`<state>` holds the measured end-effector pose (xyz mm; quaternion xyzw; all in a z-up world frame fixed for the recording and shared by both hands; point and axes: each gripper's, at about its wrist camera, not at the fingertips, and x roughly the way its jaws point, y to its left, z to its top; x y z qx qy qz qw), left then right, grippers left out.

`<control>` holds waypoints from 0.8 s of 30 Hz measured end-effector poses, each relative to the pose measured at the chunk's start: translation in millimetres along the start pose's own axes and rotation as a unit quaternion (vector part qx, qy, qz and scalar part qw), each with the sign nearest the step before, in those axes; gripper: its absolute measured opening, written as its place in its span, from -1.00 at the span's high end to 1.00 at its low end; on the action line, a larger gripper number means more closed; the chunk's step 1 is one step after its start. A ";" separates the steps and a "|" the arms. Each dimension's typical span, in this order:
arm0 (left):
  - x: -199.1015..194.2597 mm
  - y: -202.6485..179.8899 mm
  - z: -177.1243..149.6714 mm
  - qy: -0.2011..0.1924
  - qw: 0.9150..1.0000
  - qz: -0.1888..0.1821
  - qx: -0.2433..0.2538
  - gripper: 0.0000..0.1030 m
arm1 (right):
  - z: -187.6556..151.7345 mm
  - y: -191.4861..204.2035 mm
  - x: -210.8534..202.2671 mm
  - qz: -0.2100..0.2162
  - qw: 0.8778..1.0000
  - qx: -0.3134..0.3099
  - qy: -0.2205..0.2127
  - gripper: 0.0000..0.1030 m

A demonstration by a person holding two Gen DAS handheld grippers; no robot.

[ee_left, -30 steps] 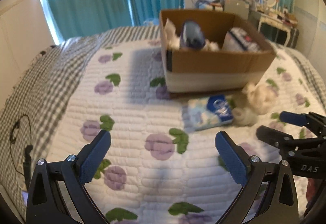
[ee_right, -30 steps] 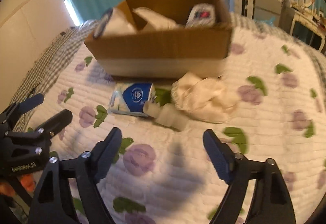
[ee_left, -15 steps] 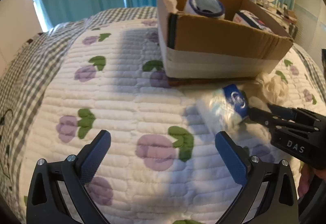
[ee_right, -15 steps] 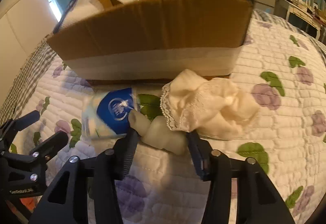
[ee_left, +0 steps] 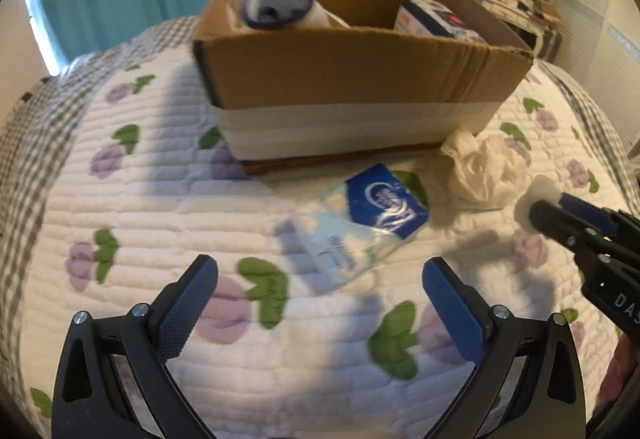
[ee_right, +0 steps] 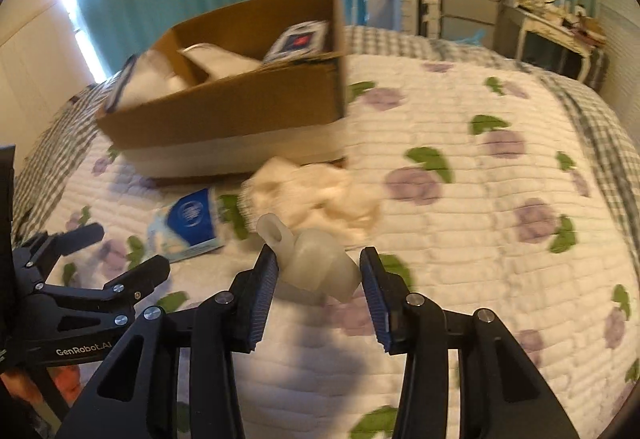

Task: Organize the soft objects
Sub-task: 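Grasp the white plastic bottle with the right gripper while the left grasps the blue tissue pack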

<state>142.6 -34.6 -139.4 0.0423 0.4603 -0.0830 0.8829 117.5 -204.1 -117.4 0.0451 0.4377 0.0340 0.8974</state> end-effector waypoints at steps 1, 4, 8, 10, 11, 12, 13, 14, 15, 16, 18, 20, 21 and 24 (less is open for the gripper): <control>1.6 -2.8 1.6 0.003 1.000 -0.002 -0.002 -1.00 | -0.2 -4.6 1.0 -0.007 1.000 0.003 0.000 0.18; 14.3 -8.7 7.5 0.018 1.000 -0.010 -0.007 -1.00 | -1.6 -15.0 6.0 -0.010 1.000 0.013 0.000 0.18; 30.0 -13.2 14.3 0.037 0.999 -0.014 -0.012 -1.00 | -3.0 -17.4 19.3 -0.015 1.000 0.015 0.005 0.18; 36.7 -14.4 18.5 0.042 0.999 -0.023 -0.018 -1.00 | -4.5 -21.8 22.6 -0.012 1.000 0.018 0.006 0.18; 39.9 -15.1 20.5 0.045 0.998 -0.027 -0.020 -1.00 | -4.5 -22.6 24.3 -0.011 1.000 0.020 0.007 0.18; 44.1 -16.2 22.7 0.047 0.998 -0.028 -0.022 -1.00 | -4.4 -23.8 26.0 -0.012 1.000 0.021 0.008 0.18; 47.4 -16.7 24.0 0.048 0.998 -0.027 -0.022 -1.00 | -5.3 -24.7 26.8 -0.012 1.000 0.022 0.008 0.18; 49.9 -16.6 25.8 0.049 0.998 -0.025 -0.022 -0.98 | -5.2 -25.8 27.3 -0.011 1.000 0.024 0.008 0.18; 53.5 -16.7 26.9 0.049 0.998 -0.019 -0.021 -0.97 | -5.4 -25.8 27.5 -0.010 1.000 0.025 0.007 0.18; 55.5 -16.8 27.3 0.051 0.998 -0.012 -0.019 -0.96 | -5.3 -26.6 27.5 -0.010 1.000 0.026 0.007 0.18; 57.8 -16.1 27.6 0.053 0.998 -0.005 -0.018 -0.76 | -4.7 -26.7 27.1 -0.011 1.000 0.027 0.006 0.18; 54.8 -14.8 26.3 0.048 0.999 -0.005 -0.020 -0.69 | -4.6 -25.1 25.9 -0.014 1.000 0.025 0.006 0.18; 52.5 -14.1 25.6 0.047 0.999 -0.007 -0.020 -0.68 | -4.5 -23.7 24.0 -0.014 1.000 0.024 0.005 0.18; 41.6 -10.3 21.7 0.038 0.999 -0.010 -0.018 -0.64 | -3.2 -18.8 13.7 -0.012 1.000 0.021 -0.002 0.18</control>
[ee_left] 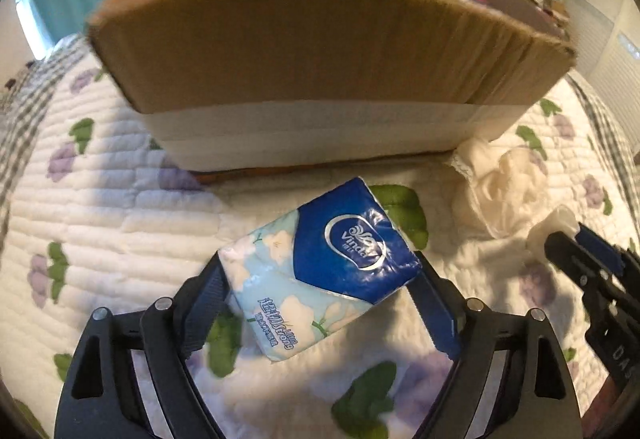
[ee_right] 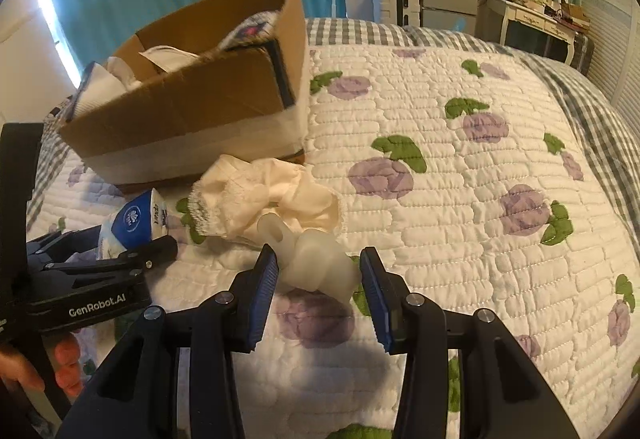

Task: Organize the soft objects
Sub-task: 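Grasp the white plastic bottle with the right gripper while the left grasps the blue tissue pack, then carry bottle and tissue pack over the cardboard box and open both grippers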

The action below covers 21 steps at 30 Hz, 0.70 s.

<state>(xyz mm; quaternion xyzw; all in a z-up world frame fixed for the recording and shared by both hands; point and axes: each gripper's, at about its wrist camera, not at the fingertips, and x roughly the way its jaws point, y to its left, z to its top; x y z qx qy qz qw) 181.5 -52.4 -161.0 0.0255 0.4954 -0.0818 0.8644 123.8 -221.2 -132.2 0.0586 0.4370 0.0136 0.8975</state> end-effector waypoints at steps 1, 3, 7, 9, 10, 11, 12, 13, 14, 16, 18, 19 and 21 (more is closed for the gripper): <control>-4.6 0.2 -1.5 -0.004 1.000 0.001 0.003 -0.63 | 1.1 1.8 -4.8 -0.001 1.000 -0.002 -0.004 0.18; -18.7 1.8 -4.7 -0.016 1.000 -0.001 0.011 -0.62 | 5.1 5.6 -18.4 0.003 1.000 -0.003 -0.016 0.18; -48.3 1.5 -9.7 -0.037 0.999 -0.002 0.021 -0.62 | 14.2 14.5 -47.4 0.005 0.999 -0.010 -0.039 0.18; -67.2 1.8 -9.0 -0.051 0.998 -0.003 0.024 -0.62 | 19.4 18.9 -66.2 0.004 0.998 -0.014 -0.053 0.18; -73.9 1.3 -7.1 -0.057 0.998 -0.004 0.025 -0.62 | 21.2 20.4 -75.6 0.007 0.998 -0.014 -0.059 0.18; -83.1 2.1 -7.1 -0.065 0.997 -0.006 0.027 -0.62 | 22.6 22.5 -85.8 0.010 0.998 -0.014 -0.066 0.18; -93.6 2.3 -6.9 -0.074 0.997 -0.008 0.031 -0.62 | 23.7 24.9 -96.7 0.014 0.997 -0.014 -0.072 0.18; -100.2 2.1 -5.2 -0.081 0.996 -0.008 0.034 -0.62 | 24.8 27.1 -105.8 0.016 0.997 -0.015 -0.078 0.18; -112.6 3.0 -5.1 -0.091 0.995 -0.009 0.038 -0.62 | 25.8 29.1 -114.2 0.017 0.996 -0.016 -0.083 0.18; -127.7 5.1 -3.7 -0.102 0.994 -0.009 0.041 -0.62 | 27.6 33.3 -129.5 0.021 0.995 -0.017 -0.091 0.18; -147.6 5.9 -0.2 -0.118 0.992 -0.008 0.045 -0.62 | 29.2 38.0 -142.1 0.026 0.995 -0.021 -0.098 0.18; -154.5 2.2 -0.6 -0.122 0.991 -0.008 0.046 -0.62 | 31.1 39.8 -146.9 0.026 0.994 -0.023 -0.101 0.18; -171.1 7.0 1.8 -0.135 0.990 -0.010 0.047 -0.62 | 36.4 46.1 -158.5 0.027 0.993 -0.032 -0.108 0.18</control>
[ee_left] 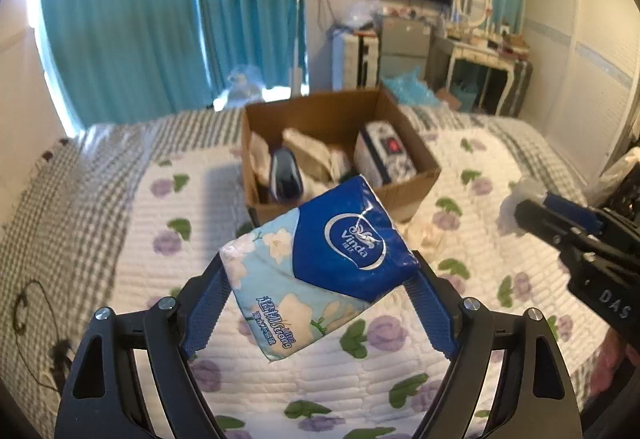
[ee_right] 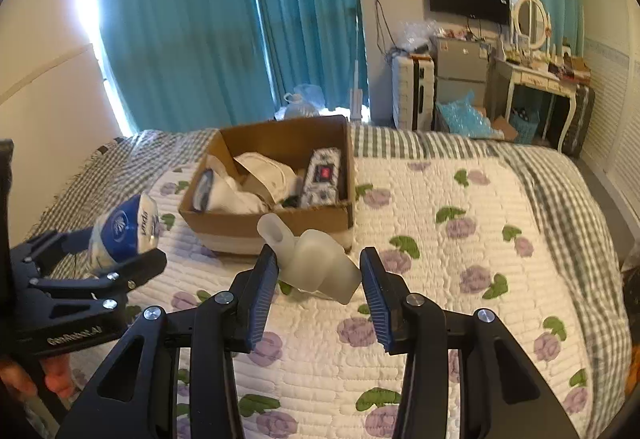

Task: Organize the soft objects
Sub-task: 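Carry bottle and tissue pack over the cardboard box and open both grippers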

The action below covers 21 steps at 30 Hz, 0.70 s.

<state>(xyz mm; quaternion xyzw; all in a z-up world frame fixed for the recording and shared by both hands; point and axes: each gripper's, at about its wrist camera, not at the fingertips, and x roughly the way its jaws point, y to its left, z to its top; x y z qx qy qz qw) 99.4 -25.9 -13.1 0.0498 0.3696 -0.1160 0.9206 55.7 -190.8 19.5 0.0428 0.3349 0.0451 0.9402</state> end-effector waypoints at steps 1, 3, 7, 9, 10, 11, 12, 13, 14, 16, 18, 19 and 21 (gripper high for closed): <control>-6.1 1.3 2.7 -0.005 1.000 -0.001 0.001 -0.62 | 2.9 1.4 -2.4 0.002 1.000 -0.002 -0.003 0.18; -17.9 3.5 11.3 -0.019 1.000 0.000 0.005 -0.62 | 12.2 6.1 -9.7 0.005 1.000 -0.007 -0.012 0.18; -27.2 12.5 25.1 -0.035 0.999 0.000 0.007 -0.62 | 32.9 16.5 -17.6 0.006 0.999 -0.025 -0.027 0.18; -25.9 17.0 35.1 -0.041 0.999 -0.001 0.012 -0.62 | 46.1 21.2 -17.5 0.010 0.999 -0.031 -0.035 0.18; -25.2 18.0 38.3 -0.042 0.999 -0.001 0.014 -0.62 | 50.7 21.5 -16.1 0.012 0.999 -0.033 -0.037 0.18; -24.3 20.9 42.1 -0.045 0.999 -0.004 0.015 -0.62 | 57.8 23.6 -13.5 0.013 0.999 -0.035 -0.040 0.18; -21.0 24.1 47.3 -0.046 0.999 -0.009 0.015 -0.62 | 62.3 25.3 -11.5 0.013 0.998 -0.038 -0.042 0.18; -16.2 27.5 52.4 -0.046 0.999 -0.011 0.015 -0.62 | 68.7 26.9 -6.9 0.012 0.998 -0.039 -0.043 0.18; -13.5 28.6 54.8 -0.046 0.999 -0.010 0.016 -0.62 | 73.1 27.6 -2.9 0.012 0.998 -0.040 -0.044 0.18; 1.9 32.7 64.9 -0.045 0.999 0.000 0.027 -0.62 | 85.0 28.2 11.9 0.018 0.998 -0.039 -0.044 0.18; 16.5 35.3 72.5 -0.041 0.999 0.004 0.033 -0.62 | 94.4 29.6 28.6 0.018 0.998 -0.040 -0.041 0.18; 23.8 37.2 75.8 -0.039 0.999 0.002 0.034 -0.62 | 99.5 30.9 39.3 0.016 0.998 -0.043 -0.039 0.18; 43.8 40.5 83.8 -0.036 0.999 -0.001 0.036 -0.62 | 106.9 31.8 58.0 0.016 0.998 -0.045 -0.035 0.18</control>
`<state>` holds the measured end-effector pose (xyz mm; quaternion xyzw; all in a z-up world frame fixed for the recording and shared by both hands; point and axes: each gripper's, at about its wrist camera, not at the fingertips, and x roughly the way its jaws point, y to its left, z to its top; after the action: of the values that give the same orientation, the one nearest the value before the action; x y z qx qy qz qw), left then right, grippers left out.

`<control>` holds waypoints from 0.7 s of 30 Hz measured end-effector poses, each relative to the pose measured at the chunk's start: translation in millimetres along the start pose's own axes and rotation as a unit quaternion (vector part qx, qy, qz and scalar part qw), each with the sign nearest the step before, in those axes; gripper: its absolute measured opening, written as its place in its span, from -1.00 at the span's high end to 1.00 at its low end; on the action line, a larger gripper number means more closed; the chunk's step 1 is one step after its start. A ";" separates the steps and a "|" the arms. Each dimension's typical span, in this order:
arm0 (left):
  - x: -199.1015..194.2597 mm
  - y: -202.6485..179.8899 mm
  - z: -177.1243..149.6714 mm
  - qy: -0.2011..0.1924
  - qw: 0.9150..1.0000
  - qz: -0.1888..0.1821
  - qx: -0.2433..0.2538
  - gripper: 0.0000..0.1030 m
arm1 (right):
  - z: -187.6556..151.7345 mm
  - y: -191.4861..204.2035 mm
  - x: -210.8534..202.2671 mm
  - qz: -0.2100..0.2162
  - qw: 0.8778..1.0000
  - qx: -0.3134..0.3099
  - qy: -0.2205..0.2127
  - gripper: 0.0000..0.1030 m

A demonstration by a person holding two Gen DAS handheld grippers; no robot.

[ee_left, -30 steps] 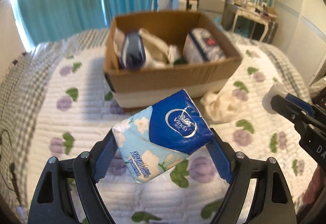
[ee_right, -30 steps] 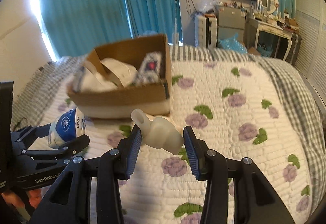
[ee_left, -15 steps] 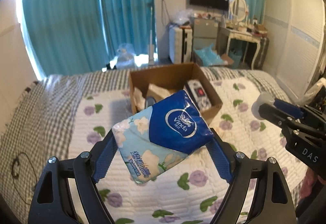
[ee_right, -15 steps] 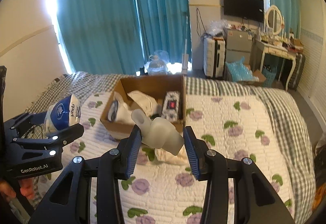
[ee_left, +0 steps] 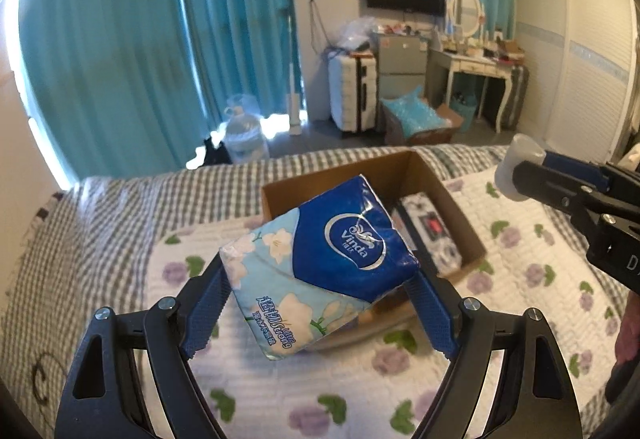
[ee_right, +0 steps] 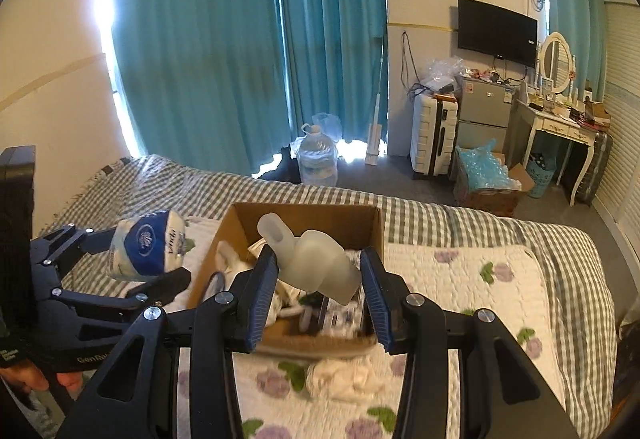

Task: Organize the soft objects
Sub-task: 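Carry bottle and tissue pack over the cardboard box and open both grippers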

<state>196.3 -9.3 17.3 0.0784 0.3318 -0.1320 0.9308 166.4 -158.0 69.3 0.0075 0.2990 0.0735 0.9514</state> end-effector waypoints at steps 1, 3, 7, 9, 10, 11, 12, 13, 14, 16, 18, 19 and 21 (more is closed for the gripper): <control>12.6 1.4 3.3 0.004 1.000 -0.003 0.002 -0.62 | 3.3 -1.2 10.0 0.000 1.000 0.001 0.002 0.18; 31.9 3.0 8.7 0.010 1.000 -0.009 0.007 -0.63 | 8.8 -4.0 30.5 -0.002 1.000 0.002 0.007 0.18; 67.4 3.8 17.4 0.016 1.000 -0.014 0.008 -0.66 | 16.4 -9.7 65.4 -0.021 1.000 -0.005 0.015 0.18; 84.1 3.7 21.4 0.016 1.000 -0.021 0.009 -0.68 | 17.6 -13.3 81.3 -0.021 1.000 -0.004 0.020 0.18; 91.8 2.8 22.5 0.015 1.000 -0.024 0.012 -0.68 | 17.1 -15.2 89.3 -0.020 1.000 -0.002 0.022 0.18; 96.6 2.5 24.1 0.015 1.000 -0.022 0.015 -0.70 | 16.8 -16.8 95.4 -0.019 1.000 -0.002 0.024 0.18; 105.1 0.0 24.2 0.017 0.999 -0.020 0.021 -0.70 | 15.4 -17.8 102.6 -0.019 0.999 -0.003 0.027 0.18; 109.2 -1.1 24.4 0.019 0.999 -0.019 0.025 -0.70 | 13.8 -18.6 110.0 -0.022 0.999 -0.005 0.031 0.18; 114.7 -2.5 24.3 0.021 0.999 -0.017 0.027 -0.70 | 12.6 -20.0 114.6 -0.024 0.999 -0.006 0.033 0.18; 122.3 -2.9 24.4 0.024 0.999 -0.013 0.026 -0.73 | 10.2 -23.6 126.0 -0.026 0.999 -0.003 0.037 0.18; 127.4 -0.6 26.0 0.030 0.999 -0.010 0.019 -0.82 | 9.3 -25.8 133.1 -0.026 0.999 0.000 0.038 0.18; 128.1 0.5 26.7 0.028 0.999 -0.010 0.017 -0.83 | 9.5 -26.0 136.1 -0.028 0.999 -0.001 0.038 0.18; 126.0 4.2 28.0 0.016 1.000 -0.005 0.018 -0.83 | 11.5 -26.5 143.8 -0.030 0.999 0.000 0.038 0.16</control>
<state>308.1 -36.2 -41.4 0.0959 0.3442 -0.1414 0.9232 293.1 -163.1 -4.5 -0.0045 0.3347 0.0456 0.9412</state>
